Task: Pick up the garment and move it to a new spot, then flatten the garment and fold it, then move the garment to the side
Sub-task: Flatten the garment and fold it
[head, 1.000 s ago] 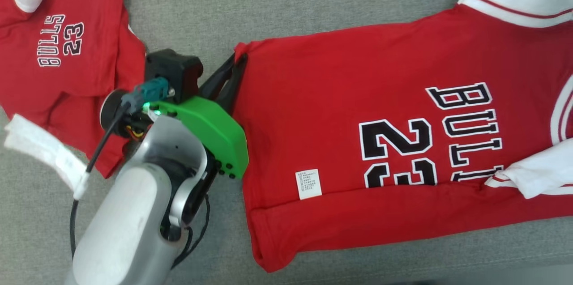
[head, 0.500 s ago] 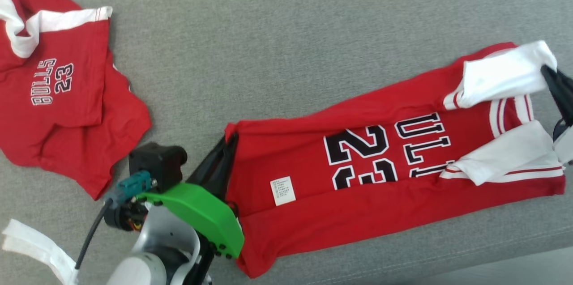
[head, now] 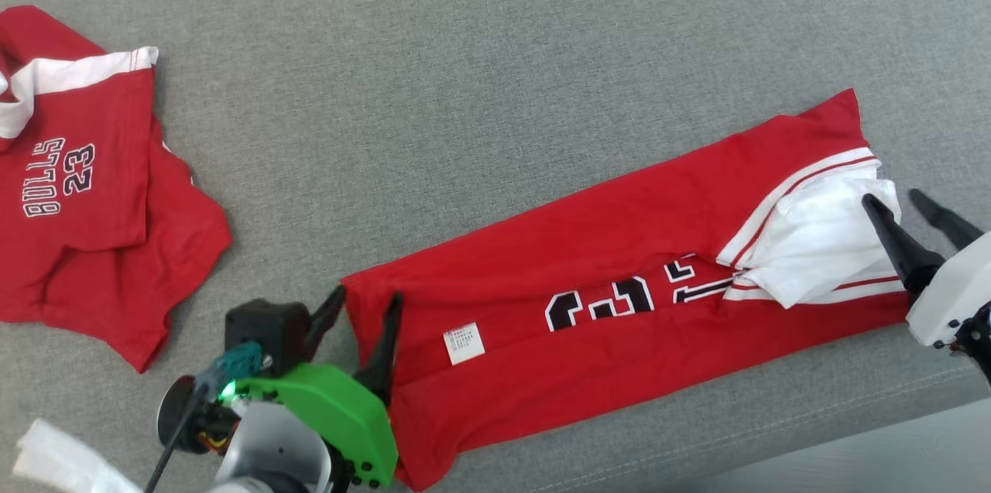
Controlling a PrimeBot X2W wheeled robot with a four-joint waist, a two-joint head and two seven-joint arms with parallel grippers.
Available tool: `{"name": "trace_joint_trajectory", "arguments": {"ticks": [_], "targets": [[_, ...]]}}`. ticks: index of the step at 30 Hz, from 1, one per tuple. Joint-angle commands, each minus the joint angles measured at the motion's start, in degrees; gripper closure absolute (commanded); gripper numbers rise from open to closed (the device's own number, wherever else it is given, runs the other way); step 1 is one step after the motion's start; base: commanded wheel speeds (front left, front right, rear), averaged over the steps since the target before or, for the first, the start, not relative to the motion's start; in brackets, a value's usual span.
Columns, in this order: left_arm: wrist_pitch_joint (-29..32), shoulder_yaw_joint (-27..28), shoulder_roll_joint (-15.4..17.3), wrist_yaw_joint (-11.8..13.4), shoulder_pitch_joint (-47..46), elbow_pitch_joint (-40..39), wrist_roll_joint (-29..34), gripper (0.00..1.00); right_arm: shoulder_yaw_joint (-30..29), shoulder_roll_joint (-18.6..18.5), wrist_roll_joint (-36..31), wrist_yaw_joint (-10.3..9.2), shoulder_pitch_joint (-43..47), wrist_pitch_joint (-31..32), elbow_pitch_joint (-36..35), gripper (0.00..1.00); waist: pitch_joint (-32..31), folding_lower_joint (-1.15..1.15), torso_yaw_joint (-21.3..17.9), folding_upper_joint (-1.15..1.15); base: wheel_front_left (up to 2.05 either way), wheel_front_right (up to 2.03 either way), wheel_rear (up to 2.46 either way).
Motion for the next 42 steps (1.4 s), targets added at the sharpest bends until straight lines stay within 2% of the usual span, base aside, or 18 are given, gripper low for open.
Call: {"name": "trace_joint_trajectory", "arguments": {"ticks": [1,7,10,14,20,22,25,26,27,29,32,37,42], "targets": [[-1.87,0.48,-0.01,0.73,1.40,-0.30,0.96,0.00,-0.68,-0.13,-0.64,-0.08,0.44,0.26,0.13,0.00,-0.03,0.00,-0.07,0.00,0.00,0.00,0.00],[-16.68,1.28,-0.27,3.53,4.80,0.22,8.57,0.00,-2.65,0.61,-3.01,-0.08,0.09,3.24,1.39,0.00,-0.43,0.00,0.30,0.00,0.00,0.00,0.00],[-25.13,0.86,-2.68,4.16,4.76,1.81,9.99,0.00,-2.09,0.76,-5.35,-0.07,-1.10,5.77,3.77,0.00,-0.32,0.00,1.24,0.00,0.00,0.00,0.00],[-33.30,0.08,-4.86,3.94,3.74,5.47,11.38,0.00,-1.02,1.04,-8.92,-0.07,-4.13,7.77,8.46,0.00,0.23,0.00,2.34,0.00,0.00,0.00,0.00],[-37.12,-0.58,-6.80,2.65,2.81,11.25,11.34,0.00,3.04,1.02,-10.67,-0.07,-8.35,10.02,17.08,0.00,0.42,0.00,4.37,0.00,0.00,0.00,0.00],[-37.65,-0.35,-7.38,2.15,2.67,12.77,11.10,0.00,5.11,0.92,-8.64,-0.08,-7.75,12.90,20.25,0.00,0.07,0.00,5.47,0.00,0.00,0.00,0.00],[-37.93,0.39,-7.77,1.63,2.71,14.00,11.02,0.00,7.77,0.51,-4.44,-0.03,-5.72,16.46,21.25,0.00,-0.49,0.00,6.38,0.00,0.00,0.00,0.00],[-38.04,0.73,-7.91,1.50,2.89,14.37,10.99,0.00,8.43,0.14,-2.70,0.06,-5.23,16.52,20.57,0.37,-0.69,0.00,6.57,0.00,0.00,0.00,0.00],[-38.03,1.02,-8.10,1.33,3.01,14.48,11.11,0.00,8.44,-0.13,-1.23,0.07,-5.11,16.13,20.21,1.00,-0.95,0.00,6.70,0.00,0.00,0.00,0.00],[-38.02,2.08,-8.60,0.99,3.34,14.06,11.72,0.00,8.38,-1.20,1.32,0.11,-5.63,14.55,18.88,1.00,-1.40,0.00,6.71,0.00,0.00,0.00,0.00],[-38.03,3.49,-9.57,0.29,4.41,13.81,12.26,0.00,5.29,-3.38,2.64,-0.06,-7.28,10.16,19.11,1.00,-2.39,0.00,6.45,0.00,0.00,0.00,0.00],[-38.00,5.05,-10.90,-1.58,5.38,14.61,13.25,0.00,0.38,-6.52,2.91,-0.12,-8.42,8.00,22.58,1.00,-4.20,0.00,6.07,0.00,0.00,0.00,0.00],[-38.00,6.73,-11.82,-3.25,6.60,16.14,13.77,0.00,-5.75,-12.14,0.41,-0.10,-7.72,5.94,26.01,1.00,-6.62,0.00,5.96,0.00,0.00,0.00,0.00]]}}
